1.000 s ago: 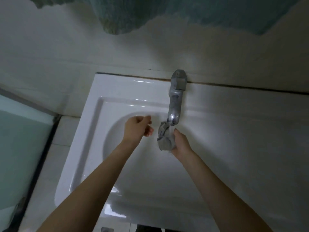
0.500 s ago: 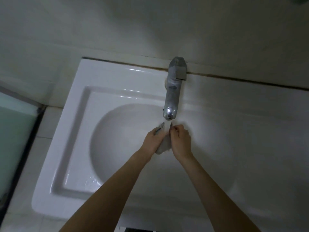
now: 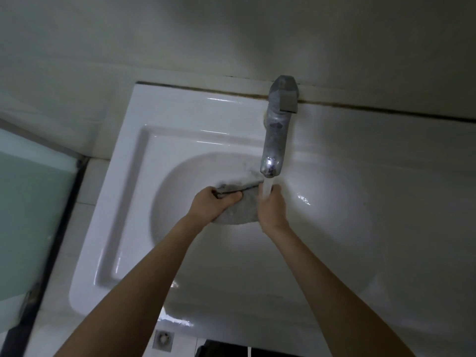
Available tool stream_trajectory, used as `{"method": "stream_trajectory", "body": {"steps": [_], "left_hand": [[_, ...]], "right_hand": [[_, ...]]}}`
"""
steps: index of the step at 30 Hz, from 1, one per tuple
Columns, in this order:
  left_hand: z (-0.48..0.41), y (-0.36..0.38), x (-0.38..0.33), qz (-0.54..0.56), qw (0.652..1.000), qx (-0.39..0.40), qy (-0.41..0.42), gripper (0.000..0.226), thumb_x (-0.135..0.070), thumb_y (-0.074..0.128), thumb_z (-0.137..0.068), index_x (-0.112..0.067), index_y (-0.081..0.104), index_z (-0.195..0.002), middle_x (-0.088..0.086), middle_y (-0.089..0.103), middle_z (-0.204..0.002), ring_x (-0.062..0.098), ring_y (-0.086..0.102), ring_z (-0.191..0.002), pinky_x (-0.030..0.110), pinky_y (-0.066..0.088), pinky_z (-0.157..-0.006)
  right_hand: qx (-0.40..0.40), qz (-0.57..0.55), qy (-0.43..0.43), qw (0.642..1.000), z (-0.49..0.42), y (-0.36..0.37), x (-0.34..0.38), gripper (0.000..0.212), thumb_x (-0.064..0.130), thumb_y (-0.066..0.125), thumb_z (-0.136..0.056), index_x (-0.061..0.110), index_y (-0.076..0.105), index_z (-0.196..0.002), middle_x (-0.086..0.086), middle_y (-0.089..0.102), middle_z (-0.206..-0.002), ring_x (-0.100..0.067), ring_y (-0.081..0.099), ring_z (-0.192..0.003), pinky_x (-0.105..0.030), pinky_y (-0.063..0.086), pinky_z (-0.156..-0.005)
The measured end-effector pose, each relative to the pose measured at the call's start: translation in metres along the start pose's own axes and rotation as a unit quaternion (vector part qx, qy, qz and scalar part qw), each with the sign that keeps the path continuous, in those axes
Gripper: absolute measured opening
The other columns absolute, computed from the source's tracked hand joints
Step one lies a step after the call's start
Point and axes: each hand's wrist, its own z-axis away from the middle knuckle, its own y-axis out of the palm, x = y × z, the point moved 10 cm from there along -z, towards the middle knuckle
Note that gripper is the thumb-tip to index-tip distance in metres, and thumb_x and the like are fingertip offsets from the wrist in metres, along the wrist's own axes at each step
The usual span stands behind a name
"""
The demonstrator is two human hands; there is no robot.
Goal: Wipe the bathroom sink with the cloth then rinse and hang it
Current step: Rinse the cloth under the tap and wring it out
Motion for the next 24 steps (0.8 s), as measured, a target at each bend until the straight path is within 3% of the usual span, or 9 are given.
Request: {"method": "stream_trajectory", "body": {"steps": [3,5,7,9,12,14,17,20,24], "left_hand": [[0.001,0.023,0.002,0.126,0.989,0.073,-0.023,0.023,-0.034,0.081,-0.074,-0.017,0.076,-0.089,0.006,0.076,-0.094,0.021,0.071,-0.086,0.032,0.056,-0.083],[0.003,0.048,-0.007,0.166,0.980,0.104,-0.016,0.018,-0.035,0.078,-0.079,-0.022,0.074,-0.091,0.006,0.076,-0.096,0.024,0.071,-0.091,0.035,0.056,-0.086],[0.002,0.070,-0.013,0.158,0.982,0.105,-0.009,0.023,-0.037,0.068,-0.087,-0.019,0.071,-0.102,0.006,0.073,-0.098,0.027,0.070,-0.092,0.033,0.058,-0.084],[0.005,0.086,-0.025,0.095,0.991,0.090,0.009,0.024,-0.035,0.055,-0.095,-0.017,0.065,-0.109,0.004,0.069,-0.096,0.023,0.065,-0.084,0.022,0.054,-0.071],[0.010,0.099,-0.037,0.064,0.994,0.083,0.014,0.038,-0.046,0.046,-0.098,-0.014,0.062,-0.111,0.000,0.062,-0.093,0.017,0.058,-0.083,0.022,0.046,-0.069],[0.011,0.098,-0.037,0.101,0.992,0.081,0.007,0.034,-0.041,0.045,-0.099,-0.013,0.061,-0.107,0.002,0.064,-0.092,0.016,0.061,-0.084,0.018,0.050,-0.067],[0.009,0.070,-0.025,0.102,0.994,0.041,0.002,0.032,-0.039,0.044,-0.099,-0.014,0.063,-0.098,0.005,0.065,-0.096,0.019,0.060,-0.086,0.030,0.048,-0.073],[0.009,0.030,-0.008,0.112,0.994,0.001,0.013,0.034,-0.047,0.044,-0.098,-0.019,0.063,-0.098,-0.003,0.062,-0.089,0.009,0.058,-0.080,0.022,0.043,-0.065],[0.008,-0.019,0.023,0.111,0.993,-0.044,-0.003,0.039,-0.048,0.043,-0.098,-0.017,0.066,-0.101,0.002,0.066,-0.097,0.011,0.061,-0.083,0.021,0.044,-0.067]], "right_hand": [[-0.036,-0.020,-0.016,0.999,-0.004,-0.029,-0.010,0.022,0.022,0.042,-0.101,0.002,0.045,-0.093,-0.003,0.050,-0.077,-0.020,0.047,-0.071,-0.027,0.026,-0.057],[-0.058,-0.003,-0.030,0.998,-0.004,-0.054,-0.016,0.024,0.024,0.041,-0.101,0.003,0.043,-0.091,0.000,0.046,-0.073,-0.016,0.045,-0.066,-0.027,0.025,-0.052],[-0.088,0.021,-0.040,0.995,-0.005,-0.081,-0.020,0.026,0.026,0.041,-0.101,0.004,0.042,-0.089,0.002,0.043,-0.070,-0.012,0.043,-0.062,-0.021,0.031,-0.047],[-0.110,0.045,-0.049,0.992,-0.006,-0.103,-0.023,0.027,0.026,0.040,-0.101,0.003,0.042,-0.088,0.002,0.042,-0.068,-0.010,0.042,-0.059,-0.013,0.035,-0.047],[-0.127,0.057,-0.052,0.989,-0.005,-0.117,-0.025,0.027,0.026,0.039,-0.102,0.005,0.041,-0.086,0.001,0.040,-0.067,-0.009,0.040,-0.057,-0.015,0.034,-0.047],[-0.128,0.048,-0.044,0.990,-0.004,-0.114,-0.026,0.027,0.026,0.038,-0.102,0.005,0.040,-0.085,0.001,0.040,-0.067,-0.009,0.040,-0.057,-0.015,0.034,-0.047],[-0.120,0.015,-0.036,0.992,0.000,-0.090,-0.021,0.026,0.023,0.039,-0.102,0.004,0.041,-0.084,0.001,0.042,-0.066,-0.010,0.041,-0.058,-0.023,0.031,-0.049],[-0.082,-0.014,-0.024,0.996,0.005,-0.048,-0.014,0.025,0.021,0.040,-0.101,0.002,0.045,-0.087,-0.002,0.046,-0.068,-0.015,0.043,-0.060,-0.029,0.025,-0.052],[-0.036,-0.043,-0.030,0.998,0.018,-0.003,0.006,0.020,0.016,0.043,-0.100,-0.002,0.052,-0.098,-0.018,0.054,-0.089,-0.034,0.050,-0.079,-0.035,0.032,-0.067]]}}
